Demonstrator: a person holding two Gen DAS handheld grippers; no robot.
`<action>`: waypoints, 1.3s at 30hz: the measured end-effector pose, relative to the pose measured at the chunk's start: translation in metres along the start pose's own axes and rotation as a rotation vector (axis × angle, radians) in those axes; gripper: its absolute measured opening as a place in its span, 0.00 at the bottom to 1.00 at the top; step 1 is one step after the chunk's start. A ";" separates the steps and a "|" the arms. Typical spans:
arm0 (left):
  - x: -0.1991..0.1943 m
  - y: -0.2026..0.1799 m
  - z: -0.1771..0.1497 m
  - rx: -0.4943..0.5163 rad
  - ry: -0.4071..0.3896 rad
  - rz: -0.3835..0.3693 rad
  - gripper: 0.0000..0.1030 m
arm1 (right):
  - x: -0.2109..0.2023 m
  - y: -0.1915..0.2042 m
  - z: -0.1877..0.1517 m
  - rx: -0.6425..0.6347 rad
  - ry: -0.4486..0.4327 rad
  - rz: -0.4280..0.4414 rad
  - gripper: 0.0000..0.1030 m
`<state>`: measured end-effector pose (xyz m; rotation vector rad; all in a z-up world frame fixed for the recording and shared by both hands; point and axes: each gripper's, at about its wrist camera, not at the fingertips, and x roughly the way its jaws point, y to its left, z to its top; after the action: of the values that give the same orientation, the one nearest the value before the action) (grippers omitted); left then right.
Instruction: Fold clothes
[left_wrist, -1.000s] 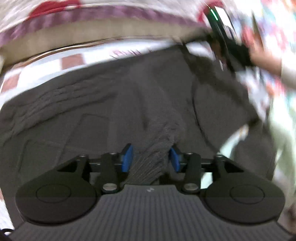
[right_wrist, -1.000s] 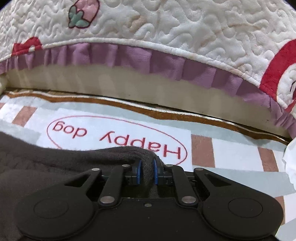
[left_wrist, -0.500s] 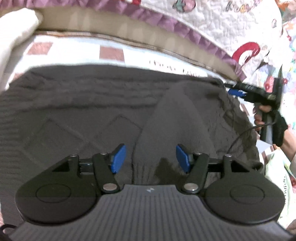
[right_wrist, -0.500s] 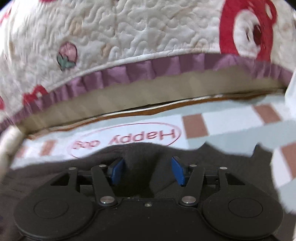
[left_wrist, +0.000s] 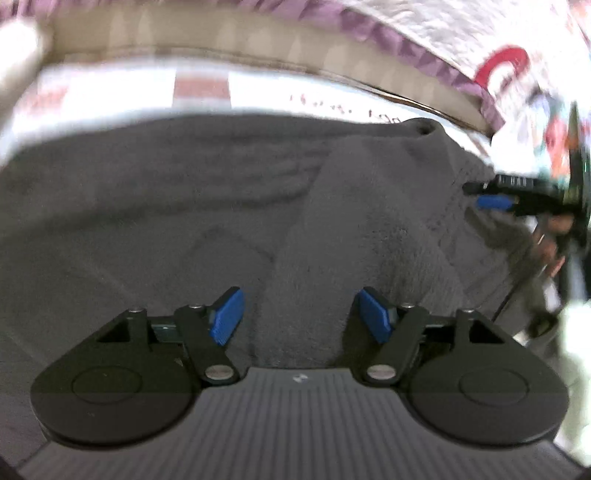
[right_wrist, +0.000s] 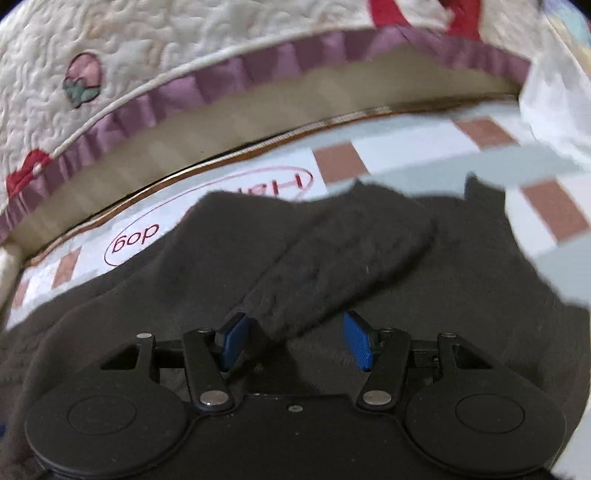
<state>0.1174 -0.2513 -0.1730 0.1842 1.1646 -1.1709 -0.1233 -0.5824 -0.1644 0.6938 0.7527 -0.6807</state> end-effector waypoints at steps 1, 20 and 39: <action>0.001 0.004 -0.001 -0.033 -0.004 -0.020 0.66 | 0.001 -0.004 -0.002 0.023 0.000 0.016 0.62; -0.053 0.010 -0.002 0.057 -0.119 0.382 0.57 | 0.016 -0.024 0.018 0.090 -0.094 0.095 0.60; -0.035 0.071 0.011 -0.286 -0.109 0.104 0.08 | -0.020 0.027 0.019 -0.182 -0.079 -0.024 0.54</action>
<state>0.1823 -0.2051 -0.1711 -0.0367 1.1972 -0.9006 -0.1069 -0.5753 -0.1295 0.4903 0.7408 -0.6491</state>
